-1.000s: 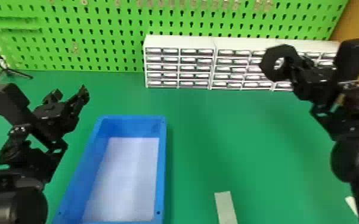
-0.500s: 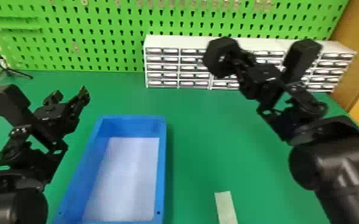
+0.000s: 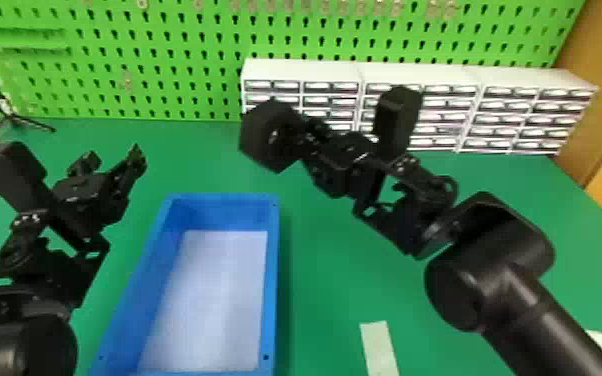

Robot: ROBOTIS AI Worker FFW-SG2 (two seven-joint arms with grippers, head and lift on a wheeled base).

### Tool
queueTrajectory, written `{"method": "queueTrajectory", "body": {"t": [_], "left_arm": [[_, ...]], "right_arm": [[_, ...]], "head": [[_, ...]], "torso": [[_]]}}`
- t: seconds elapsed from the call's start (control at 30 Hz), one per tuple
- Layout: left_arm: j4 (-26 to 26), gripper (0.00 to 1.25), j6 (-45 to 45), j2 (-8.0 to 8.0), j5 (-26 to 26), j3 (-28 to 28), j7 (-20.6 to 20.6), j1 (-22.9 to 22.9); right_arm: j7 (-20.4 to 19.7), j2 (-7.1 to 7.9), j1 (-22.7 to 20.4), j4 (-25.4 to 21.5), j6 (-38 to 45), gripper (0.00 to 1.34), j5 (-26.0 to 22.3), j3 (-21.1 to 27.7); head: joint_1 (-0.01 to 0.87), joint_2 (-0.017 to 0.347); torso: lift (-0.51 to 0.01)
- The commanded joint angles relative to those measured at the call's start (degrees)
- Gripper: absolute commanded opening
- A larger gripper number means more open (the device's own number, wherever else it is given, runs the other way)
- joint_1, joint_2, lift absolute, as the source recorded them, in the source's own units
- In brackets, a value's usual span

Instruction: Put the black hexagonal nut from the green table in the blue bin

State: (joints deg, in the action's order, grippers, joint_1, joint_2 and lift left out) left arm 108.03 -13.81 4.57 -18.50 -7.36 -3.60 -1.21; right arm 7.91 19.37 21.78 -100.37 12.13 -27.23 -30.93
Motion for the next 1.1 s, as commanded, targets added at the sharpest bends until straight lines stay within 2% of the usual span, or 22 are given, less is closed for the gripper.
{"method": "queueTrajectory", "body": {"t": [0.0,0.67,0.9,1.07], "left_arm": [[-0.01,0.74,-0.08,0.0,0.05,-0.2,0.0,0.07],[-0.71,0.74,0.63,0.0,0.14,-0.37,0.0,1.47],[-0.89,0.75,0.8,0.0,0.14,-0.28,0.0,1.65],[-0.89,0.75,0.8,0.09,0.14,-0.28,0.0,1.74]], "right_arm": [[0.0,0.05,1.33,0.88,0.0,0.27,-1.34,-4.23],[0.62,-1.71,7.93,7.91,0.18,0.27,-6.44,-18.47],[1.5,-3.2,9.68,10.28,1.93,0.27,-7.05,-20.75],[1.58,-3.2,10.83,10.98,4.66,0.27,-8.11,-22.07]], "head": [[0.692,0.008],[0.692,0.008],[0.692,0.008],[0.692,0.008]], "torso": [[-0.097],[-0.097],[-0.097],[-0.097]]}}
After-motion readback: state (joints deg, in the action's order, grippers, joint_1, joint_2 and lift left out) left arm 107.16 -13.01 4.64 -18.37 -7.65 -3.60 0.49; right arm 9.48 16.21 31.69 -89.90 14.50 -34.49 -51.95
